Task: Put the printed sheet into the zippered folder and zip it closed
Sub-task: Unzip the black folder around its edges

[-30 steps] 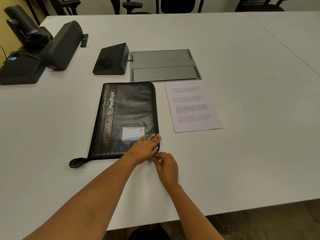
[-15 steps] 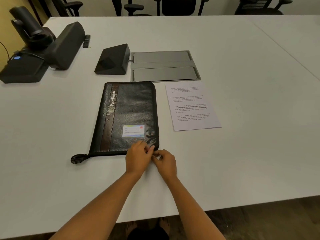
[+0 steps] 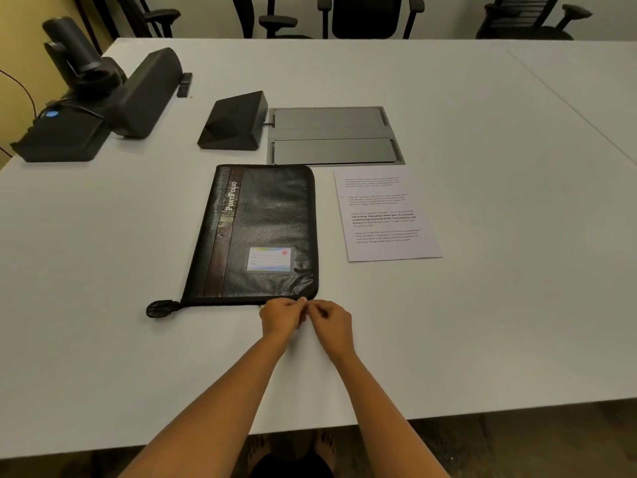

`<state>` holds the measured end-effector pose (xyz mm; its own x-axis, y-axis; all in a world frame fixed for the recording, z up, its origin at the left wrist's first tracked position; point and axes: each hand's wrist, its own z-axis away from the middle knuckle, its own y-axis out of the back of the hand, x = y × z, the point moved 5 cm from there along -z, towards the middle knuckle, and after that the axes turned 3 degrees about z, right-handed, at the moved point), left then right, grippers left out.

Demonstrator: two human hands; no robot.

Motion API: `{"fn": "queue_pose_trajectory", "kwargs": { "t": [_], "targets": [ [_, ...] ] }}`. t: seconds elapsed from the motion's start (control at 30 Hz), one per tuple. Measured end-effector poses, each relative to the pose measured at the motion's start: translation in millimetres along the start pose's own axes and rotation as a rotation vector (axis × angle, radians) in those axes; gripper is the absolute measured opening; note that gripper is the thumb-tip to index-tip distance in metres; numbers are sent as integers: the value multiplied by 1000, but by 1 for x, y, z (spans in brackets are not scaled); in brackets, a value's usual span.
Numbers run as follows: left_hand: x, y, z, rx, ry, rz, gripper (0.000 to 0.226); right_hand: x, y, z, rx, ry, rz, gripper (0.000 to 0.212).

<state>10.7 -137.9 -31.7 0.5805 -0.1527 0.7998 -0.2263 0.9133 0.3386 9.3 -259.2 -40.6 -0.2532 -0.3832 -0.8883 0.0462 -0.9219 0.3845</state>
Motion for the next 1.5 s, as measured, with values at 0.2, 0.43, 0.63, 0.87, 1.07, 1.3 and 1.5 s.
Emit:
{"fn": "queue_pose_trajectory", "kwargs": {
  "t": [0.2, 0.43, 0.63, 0.87, 1.07, 1.3, 1.5],
  "targets": [
    [-2, -1, 3, 34, -76, -42, 21, -8, 0, -24, -79, -191, 18, 45],
    [1, 12, -1, 52, -234, -271, 15, -9, -1, -32, -29, -283, 92, 32],
    [12, 25, -6, 8, -412, -516, 21, -10, 3, -32, -32, -293, 56, 28],
    [11, 19, -1, 77, -388, -498, 18, -14, 2, -31, -93, -312, 55, 26],
    [-1, 16, 3, 150, -336, -368, 17, -15, 2, -32, -77, -324, 99, 29],
    [-5, 24, -4, 118, -449, -402, 15, -17, 2, -25, -24, -291, 175, 32],
    [2, 29, -6, 20, -740, -639, 20, -16, -13, -13, -137, -228, 197, 32]
  ]
}}
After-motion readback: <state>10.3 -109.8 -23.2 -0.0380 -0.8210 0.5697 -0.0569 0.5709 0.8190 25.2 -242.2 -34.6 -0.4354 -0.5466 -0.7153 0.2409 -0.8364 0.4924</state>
